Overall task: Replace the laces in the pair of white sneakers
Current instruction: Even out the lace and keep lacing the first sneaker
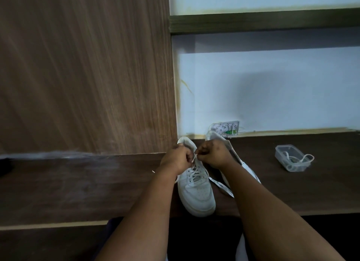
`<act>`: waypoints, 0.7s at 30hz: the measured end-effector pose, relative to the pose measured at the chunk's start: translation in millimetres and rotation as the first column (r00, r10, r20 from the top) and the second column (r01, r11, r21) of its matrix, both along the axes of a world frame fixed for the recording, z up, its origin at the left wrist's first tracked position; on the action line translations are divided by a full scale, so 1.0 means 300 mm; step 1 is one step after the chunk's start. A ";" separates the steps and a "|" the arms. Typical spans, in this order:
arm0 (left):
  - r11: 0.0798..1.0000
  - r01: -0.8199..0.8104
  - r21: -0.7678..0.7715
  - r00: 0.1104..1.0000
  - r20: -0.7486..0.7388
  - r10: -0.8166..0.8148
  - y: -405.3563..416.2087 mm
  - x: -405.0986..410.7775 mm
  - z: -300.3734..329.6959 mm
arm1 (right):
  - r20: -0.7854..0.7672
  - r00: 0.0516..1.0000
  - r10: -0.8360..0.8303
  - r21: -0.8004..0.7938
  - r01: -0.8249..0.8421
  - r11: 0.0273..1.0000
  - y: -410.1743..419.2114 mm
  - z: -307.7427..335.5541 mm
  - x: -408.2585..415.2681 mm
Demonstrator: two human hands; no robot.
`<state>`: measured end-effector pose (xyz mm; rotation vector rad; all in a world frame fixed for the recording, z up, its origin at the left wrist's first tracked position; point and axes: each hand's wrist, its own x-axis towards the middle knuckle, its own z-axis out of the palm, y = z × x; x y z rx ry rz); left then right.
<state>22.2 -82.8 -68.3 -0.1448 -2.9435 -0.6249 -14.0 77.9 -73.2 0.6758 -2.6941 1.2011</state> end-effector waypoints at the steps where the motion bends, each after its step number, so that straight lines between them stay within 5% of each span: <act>1: 1.000 -0.013 0.019 1.000 0.006 0.013 -0.004 -0.001 -0.004 | 0.000 1.000 0.004 -0.026 -0.004 1.000 -0.001 -0.001 0.001; 9: 0.967 -0.039 0.250 0.996 -0.068 0.057 0.019 0.014 -0.021 | 0.175 0.982 0.076 -0.206 -0.039 0.978 0.021 -0.014 0.001; 21: 0.983 -0.003 0.184 0.998 -0.057 0.013 0.035 -0.002 -0.018 | 0.175 0.984 0.027 -0.219 0.013 0.976 0.012 -0.037 0.007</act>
